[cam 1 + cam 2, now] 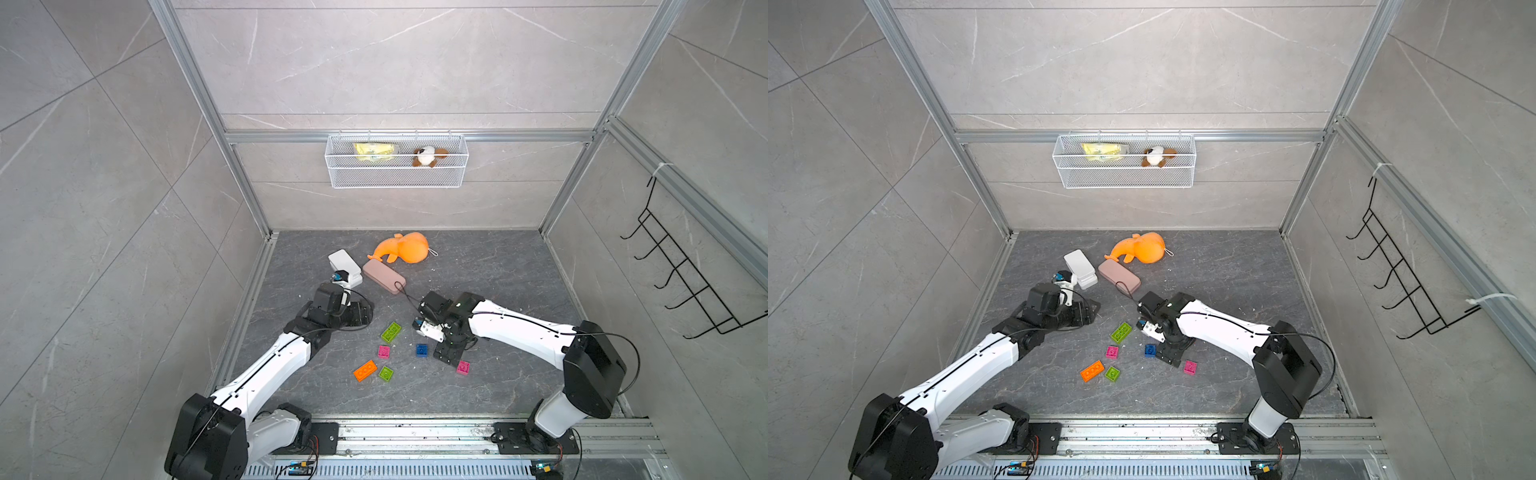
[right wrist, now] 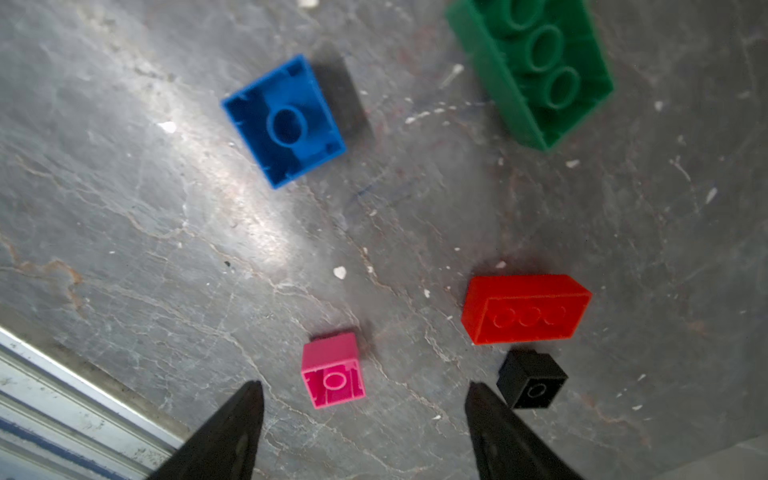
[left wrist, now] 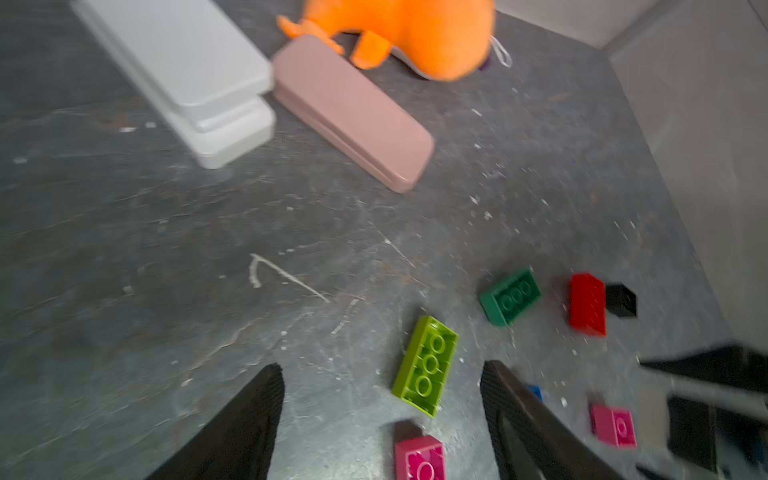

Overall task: Assemble a carrot with lego
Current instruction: Adjust the lego brick at the center of the board, then move the lego brick at the center of the board.

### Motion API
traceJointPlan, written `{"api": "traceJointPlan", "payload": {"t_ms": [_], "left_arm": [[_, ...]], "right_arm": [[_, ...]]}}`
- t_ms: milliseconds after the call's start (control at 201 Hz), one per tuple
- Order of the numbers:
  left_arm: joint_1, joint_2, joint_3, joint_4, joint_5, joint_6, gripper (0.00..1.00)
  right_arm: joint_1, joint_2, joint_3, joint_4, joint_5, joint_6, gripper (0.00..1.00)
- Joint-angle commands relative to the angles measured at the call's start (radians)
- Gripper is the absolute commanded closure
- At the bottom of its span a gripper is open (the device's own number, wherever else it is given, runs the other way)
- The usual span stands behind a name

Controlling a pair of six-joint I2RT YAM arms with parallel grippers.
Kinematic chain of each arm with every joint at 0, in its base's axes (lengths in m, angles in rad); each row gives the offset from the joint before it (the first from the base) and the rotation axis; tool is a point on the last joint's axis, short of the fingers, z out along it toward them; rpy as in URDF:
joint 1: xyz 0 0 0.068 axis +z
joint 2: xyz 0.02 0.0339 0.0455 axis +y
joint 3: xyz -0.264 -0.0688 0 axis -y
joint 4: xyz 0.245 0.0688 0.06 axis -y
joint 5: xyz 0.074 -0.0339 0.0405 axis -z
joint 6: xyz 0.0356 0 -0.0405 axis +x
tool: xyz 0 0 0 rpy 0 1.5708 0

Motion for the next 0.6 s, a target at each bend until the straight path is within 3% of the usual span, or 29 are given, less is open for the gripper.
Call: {"api": "traceJointPlan", "payload": {"t_ms": [0, 149, 259, 383, 428, 532, 597], "left_arm": [[-0.085, -0.063, -0.056, 0.071, 0.096, 0.238, 0.24], [-0.156, -0.043, -0.019, -0.138, 0.039, 0.522, 0.35], [-0.252, -0.005, -0.018, -0.245, 0.033, 0.617, 0.36], [-0.378, 0.013, 0.003, -0.231, -0.105, 0.503, 0.35], [-0.425, 0.016, 0.014, -0.185, -0.15, 0.407, 0.33], [-0.45, 0.085, 0.064, -0.104, -0.202, 0.164, 0.33], [-0.489, 0.157, 0.097, -0.087, -0.204, 0.123, 0.34]], "right_arm": [[-0.147, -0.094, 0.002, 0.052, -0.146, 0.037, 0.2], [-0.227, -0.181, -0.01, 0.14, -0.229, 0.046, 0.2], [-0.252, -0.211, -0.02, 0.161, -0.205, 0.069, 0.2], [-0.268, -0.223, -0.041, 0.162, -0.162, 0.099, 0.2], [-0.278, -0.229, -0.053, 0.172, -0.151, 0.115, 0.21], [-0.304, -0.241, -0.068, 0.193, -0.158, 0.15, 0.21], [-0.335, -0.252, -0.071, 0.196, -0.177, 0.173, 0.21]]}}
